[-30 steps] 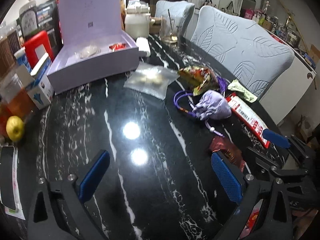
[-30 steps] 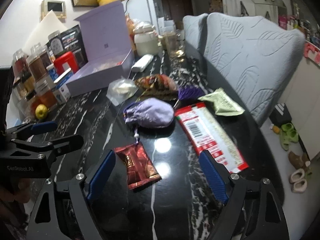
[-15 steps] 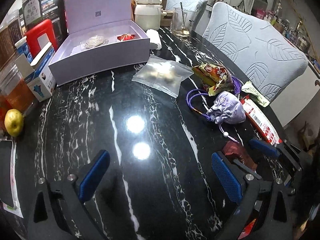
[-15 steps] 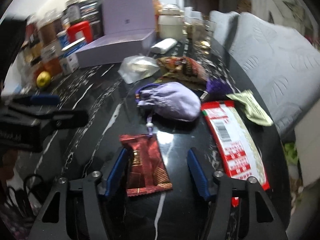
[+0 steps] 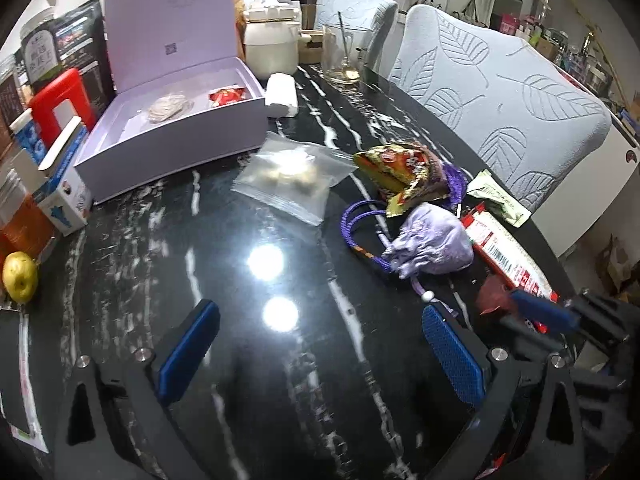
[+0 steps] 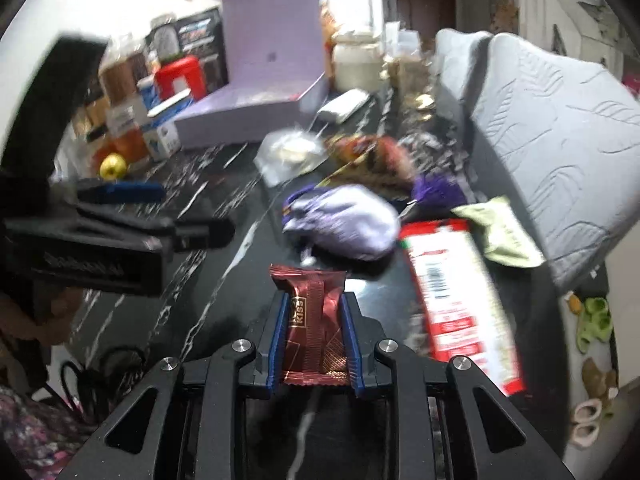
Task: Organize soft objects
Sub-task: 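Close the left gripper on the lavender pouch while the right gripper holds the candy packet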
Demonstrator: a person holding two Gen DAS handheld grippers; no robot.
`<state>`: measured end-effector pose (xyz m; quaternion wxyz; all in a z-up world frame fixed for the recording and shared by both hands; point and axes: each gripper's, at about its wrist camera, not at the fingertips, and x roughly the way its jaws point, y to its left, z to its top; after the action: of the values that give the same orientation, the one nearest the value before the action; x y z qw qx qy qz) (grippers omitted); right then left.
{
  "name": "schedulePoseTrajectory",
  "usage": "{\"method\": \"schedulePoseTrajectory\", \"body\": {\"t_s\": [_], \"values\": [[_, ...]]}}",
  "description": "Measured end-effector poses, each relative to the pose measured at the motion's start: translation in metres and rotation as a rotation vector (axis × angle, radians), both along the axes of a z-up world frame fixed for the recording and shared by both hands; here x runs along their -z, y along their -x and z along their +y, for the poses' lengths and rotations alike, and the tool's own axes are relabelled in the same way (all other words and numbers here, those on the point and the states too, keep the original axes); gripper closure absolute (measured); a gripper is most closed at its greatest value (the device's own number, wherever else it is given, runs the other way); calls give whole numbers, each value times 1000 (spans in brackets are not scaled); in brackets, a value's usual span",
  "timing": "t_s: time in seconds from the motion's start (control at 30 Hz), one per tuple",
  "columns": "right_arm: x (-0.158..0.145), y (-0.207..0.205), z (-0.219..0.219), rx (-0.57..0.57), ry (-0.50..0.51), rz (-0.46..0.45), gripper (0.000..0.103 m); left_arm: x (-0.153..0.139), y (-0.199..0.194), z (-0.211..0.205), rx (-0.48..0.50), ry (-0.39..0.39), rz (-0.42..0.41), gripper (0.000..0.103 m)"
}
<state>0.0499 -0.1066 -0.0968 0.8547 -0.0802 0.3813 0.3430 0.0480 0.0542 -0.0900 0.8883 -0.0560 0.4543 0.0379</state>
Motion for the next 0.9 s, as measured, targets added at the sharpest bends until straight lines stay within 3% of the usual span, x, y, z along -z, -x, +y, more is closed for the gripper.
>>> {"method": "schedulePoseTrajectory", "body": {"t_s": [0.43,0.6,0.8,0.87,0.9], "values": [[-15,-21,-53,155,-4,-6,77,9,-41,-46,120,72,-4,0],[-18,-29,-65,193,-2,-11,77,11,-58,-59,128,25,-16,0],[-25,-37,-82,261,-27,-36,77,20,-76,-67,171,14,31,0],[-25,-40,-83,277,-27,-31,77,25,-78,-68,187,22,43,5],[-25,-41,-84,282,-28,-26,77,28,-78,-66,190,32,54,18]]}}
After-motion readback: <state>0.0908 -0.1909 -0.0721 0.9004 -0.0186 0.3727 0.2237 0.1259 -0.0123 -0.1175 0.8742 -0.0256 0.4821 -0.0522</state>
